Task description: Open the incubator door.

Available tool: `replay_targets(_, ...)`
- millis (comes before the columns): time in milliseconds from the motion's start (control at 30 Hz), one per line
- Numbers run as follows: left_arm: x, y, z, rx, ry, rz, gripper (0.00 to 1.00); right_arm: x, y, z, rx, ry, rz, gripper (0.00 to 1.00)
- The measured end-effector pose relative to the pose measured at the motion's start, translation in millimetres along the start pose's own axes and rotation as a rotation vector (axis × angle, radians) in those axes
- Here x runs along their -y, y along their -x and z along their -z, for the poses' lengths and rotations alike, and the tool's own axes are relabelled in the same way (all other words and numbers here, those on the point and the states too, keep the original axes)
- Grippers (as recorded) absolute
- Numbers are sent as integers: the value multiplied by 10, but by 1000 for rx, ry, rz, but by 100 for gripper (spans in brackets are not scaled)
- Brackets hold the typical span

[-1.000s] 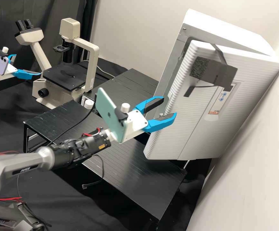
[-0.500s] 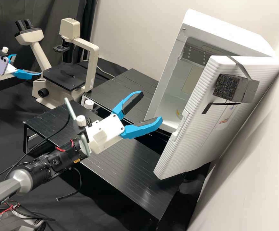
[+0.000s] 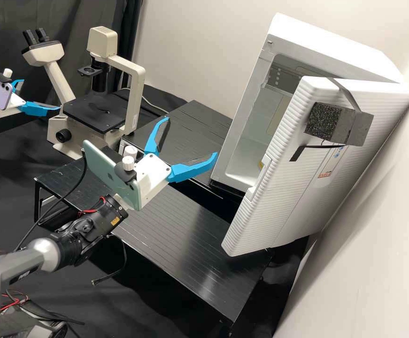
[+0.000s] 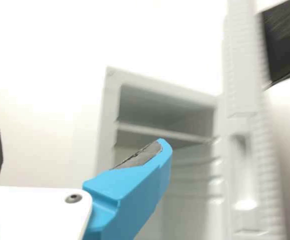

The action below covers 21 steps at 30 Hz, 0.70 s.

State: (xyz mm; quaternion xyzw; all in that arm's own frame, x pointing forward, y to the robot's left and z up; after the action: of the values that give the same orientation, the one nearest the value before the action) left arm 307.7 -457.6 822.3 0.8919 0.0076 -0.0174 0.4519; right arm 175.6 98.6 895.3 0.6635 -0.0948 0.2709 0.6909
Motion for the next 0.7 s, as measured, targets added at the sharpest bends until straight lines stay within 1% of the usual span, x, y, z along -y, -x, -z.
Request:
replay_targets(100, 0, 0, 0, 0, 0, 0, 100, 165, -41, -55, -4, -53, 72, 100)
replay_targets(200, 0, 0, 0, 0, 0, 0, 100, 300, -65, -97, -12, -77, 126, 100)
replay_targets(267, 0, 0, 0, 0, 0, 0, 100, 357, -85, -120, -8, -81, 147, 100)
replay_targets(333, 0, 0, 0, 0, 0, 0, 100, 406, -115, -148, 2, -85, 158, 100)
replay_targets(367, 0, 0, 0, 0, 0, 0, 100, 426, -122, -160, 8, -94, 164, 100)
replay_targets(433, 0, 0, 0, 0, 0, 0, 100, 446, -140, -191, 19, -114, 167, 100)
replay_targets(467, 0, 0, 0, 0, 0, 0, 100, 451, -146, -218, 29, -132, 167, 100)
replay_targets(567, 0, 0, 0, 0, 0, 0, 100, 459, -175, -255, 45, -166, 161, 100)
replay_targets(600, 0, 0, 0, 0, 0, 0, 100, 461, -185, -264, 47, -174, 158, 100)
replay_targets(700, 0, 0, 0, 0, 0, 0, 100, 489, -206, -280, 49, -181, 161, 100)
